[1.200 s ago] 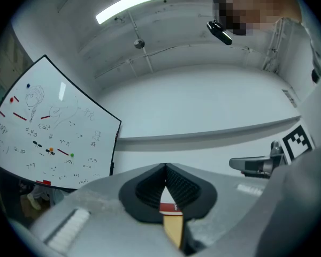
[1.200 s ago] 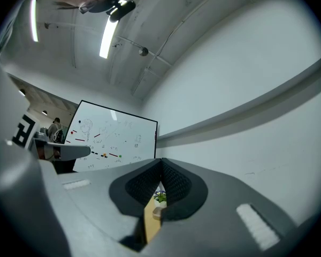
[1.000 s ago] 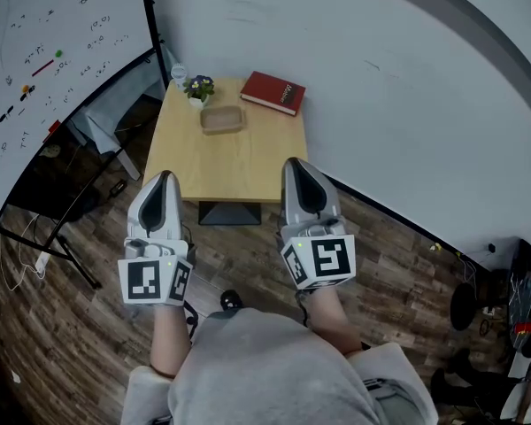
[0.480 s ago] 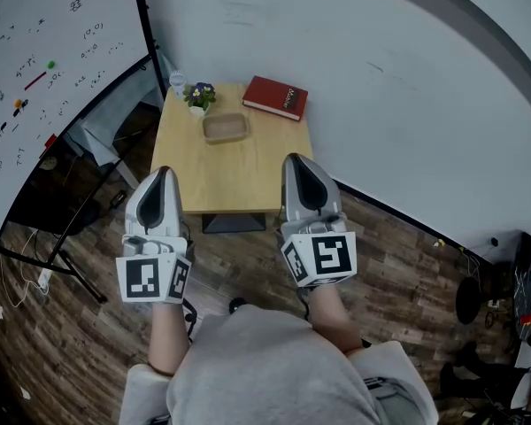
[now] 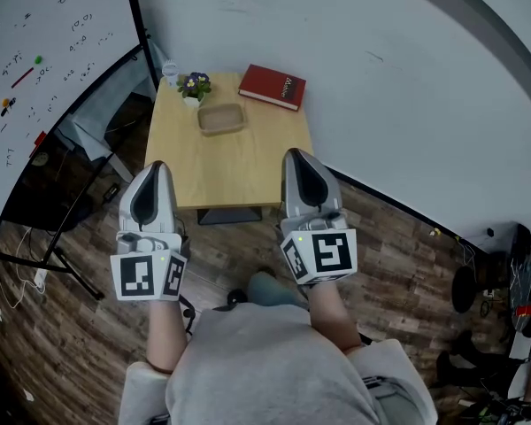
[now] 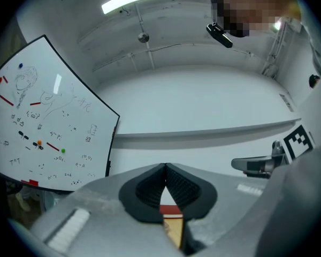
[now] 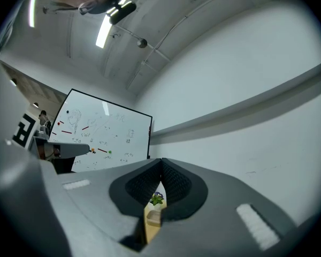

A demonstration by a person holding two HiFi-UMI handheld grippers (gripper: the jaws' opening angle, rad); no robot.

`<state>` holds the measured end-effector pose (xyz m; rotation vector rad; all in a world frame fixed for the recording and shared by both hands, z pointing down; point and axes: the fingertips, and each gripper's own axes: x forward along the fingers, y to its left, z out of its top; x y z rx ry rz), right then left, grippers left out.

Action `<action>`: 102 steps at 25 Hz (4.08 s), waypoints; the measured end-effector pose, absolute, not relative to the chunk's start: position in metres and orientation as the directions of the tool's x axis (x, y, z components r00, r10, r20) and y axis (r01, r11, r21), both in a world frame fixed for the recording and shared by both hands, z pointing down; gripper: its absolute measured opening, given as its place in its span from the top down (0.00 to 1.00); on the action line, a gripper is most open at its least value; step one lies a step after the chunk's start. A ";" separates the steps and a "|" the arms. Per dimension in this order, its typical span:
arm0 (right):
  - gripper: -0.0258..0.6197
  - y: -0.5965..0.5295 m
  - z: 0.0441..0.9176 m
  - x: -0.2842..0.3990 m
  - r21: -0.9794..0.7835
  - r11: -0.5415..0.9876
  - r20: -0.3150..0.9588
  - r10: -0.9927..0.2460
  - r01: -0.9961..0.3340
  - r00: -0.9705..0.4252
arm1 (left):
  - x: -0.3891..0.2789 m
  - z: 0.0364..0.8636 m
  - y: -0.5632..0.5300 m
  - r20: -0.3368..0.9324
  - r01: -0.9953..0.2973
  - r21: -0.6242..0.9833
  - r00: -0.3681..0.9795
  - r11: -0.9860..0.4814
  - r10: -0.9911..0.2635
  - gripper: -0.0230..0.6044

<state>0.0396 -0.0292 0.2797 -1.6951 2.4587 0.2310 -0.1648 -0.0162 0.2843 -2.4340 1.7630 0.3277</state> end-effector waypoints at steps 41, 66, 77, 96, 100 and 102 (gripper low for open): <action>0.96 -0.284 0.277 0.021 0.044 0.470 -0.194 -0.862 -0.881 -0.469 | -0.180 0.291 -0.243 -0.211 -0.981 0.044 0.174 -0.187 -0.962 0.95; 0.96 -0.378 0.337 0.022 -0.073 0.555 -0.003 -0.831 -0.828 -0.556 | -0.168 0.334 -0.316 -0.091 -0.992 0.066 0.104 -0.111 -0.990 0.96; 0.96 -0.393 0.404 0.010 -0.190 0.559 0.193 -0.785 -0.807 -0.589 | -0.173 0.387 -0.336 0.067 -0.984 0.142 0.120 -0.110 -0.991 0.96; 0.94 -0.415 0.548 -0.002 -0.361 0.413 0.516 -0.658 -0.836 -0.548 | -0.180 0.545 -0.370 0.445 -0.948 0.309 0.211 -0.072 -0.870 0.95; 0.91 -0.414 0.574 -0.003 -0.372 0.380 0.568 -0.628 -0.847 -0.532 | -0.183 0.568 -0.371 0.486 -0.938 0.342 0.229 -0.058 -0.843 0.93; 0.89 -0.414 0.584 -0.003 -0.373 0.366 0.589 -0.616 -0.853 -0.523 | -0.182 0.578 -0.373 0.502 -0.932 0.358 0.242 -0.055 -0.830 0.92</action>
